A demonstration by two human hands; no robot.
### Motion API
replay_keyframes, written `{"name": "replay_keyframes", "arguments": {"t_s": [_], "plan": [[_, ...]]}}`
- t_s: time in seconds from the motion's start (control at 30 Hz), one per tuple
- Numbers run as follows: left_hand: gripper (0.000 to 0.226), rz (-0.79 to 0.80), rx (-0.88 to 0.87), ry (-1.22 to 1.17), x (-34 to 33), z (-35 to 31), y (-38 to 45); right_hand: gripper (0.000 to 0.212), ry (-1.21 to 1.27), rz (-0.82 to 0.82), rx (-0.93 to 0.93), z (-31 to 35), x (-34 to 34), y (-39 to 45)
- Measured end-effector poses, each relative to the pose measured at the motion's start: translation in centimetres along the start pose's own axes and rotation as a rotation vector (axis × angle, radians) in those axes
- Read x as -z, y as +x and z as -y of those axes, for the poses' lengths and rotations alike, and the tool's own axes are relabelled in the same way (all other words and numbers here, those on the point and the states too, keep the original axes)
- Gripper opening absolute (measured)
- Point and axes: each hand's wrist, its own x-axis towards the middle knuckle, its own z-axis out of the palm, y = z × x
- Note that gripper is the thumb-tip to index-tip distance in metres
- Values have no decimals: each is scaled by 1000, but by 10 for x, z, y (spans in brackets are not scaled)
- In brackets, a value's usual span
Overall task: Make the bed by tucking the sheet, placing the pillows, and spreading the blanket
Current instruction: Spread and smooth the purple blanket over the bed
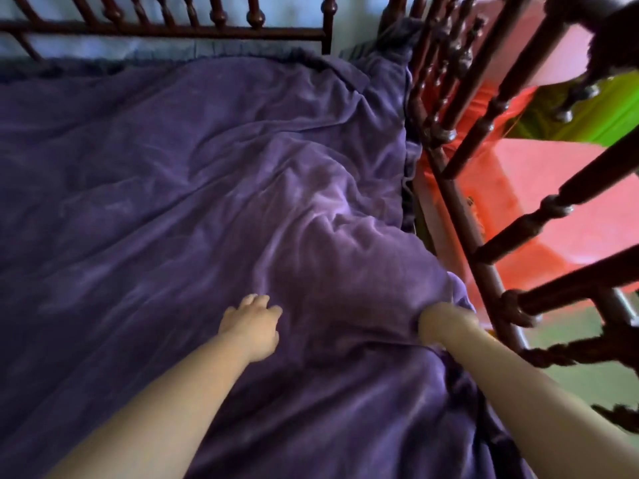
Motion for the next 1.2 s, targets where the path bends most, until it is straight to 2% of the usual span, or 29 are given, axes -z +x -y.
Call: {"name": "replay_keyframes", "arguments": {"t_s": [0.07, 0.17, 0.2, 0.3, 0.4, 0.5, 0.63, 0.7, 0.77, 0.83, 0.9, 1.0, 1.07, 1.1, 1.13, 1.2], "plan": [[47, -73, 22, -64, 16, 7, 9, 34, 65, -83, -54, 7, 42, 4], [51, -210, 11, -149, 44, 18, 40, 28, 278, -386, 17, 15, 90, 33], [55, -239, 11, -186, 53, 20, 50, 26, 359, -412, 55, 19, 101, 43], [73, -249, -24, -259, 75, 23, 87, 25, 550, -352, 92, 31, 126, 88], [81, -127, -47, -219, 77, 26, 126, 42, 765, -349, 59, 44, 135, 136], [74, -38, -73, -91, 62, 29, 158, 70, 1058, -313, 39, 51, 132, 187], [67, -65, -105, -31, 50, 36, 177, 96, 1318, -371, -55, 61, 133, 227], [65, -57, -147, -28, 53, 42, 179, 80, 1483, -367, -116, 68, 150, 232], [62, -27, -180, -91, 59, 51, 179, 52, 1526, -383, -92, 74, 180, 223], [57, -23, -193, -258, 62, 58, 179, 30, 1492, -490, 44, 82, 215, 202], [53, -91, -145, -591, 72, 71, 167, 11, 1587, -460, 303, 93, 250, 159], [53, -181, -33, -985, 97, 93, 138, 38, 1799, -235, 570, 105, 281, 98], [50, -222, 18, -1218, 112, 104, 122, 45, 1779, -29, 784, 118, 288, 61], [47, -250, 39, -1415, 126, 112, 109, 40, 1698, 72, 905, 124, 295, 35], [46, -257, 49, -1649, 135, 118, 99, 36, 1502, 153, 1018, 133, 292, 15], [56, -309, 75, -2026, 146, 135, 78, 59, 856, 210, 1054, 152, 273, -17]]}}
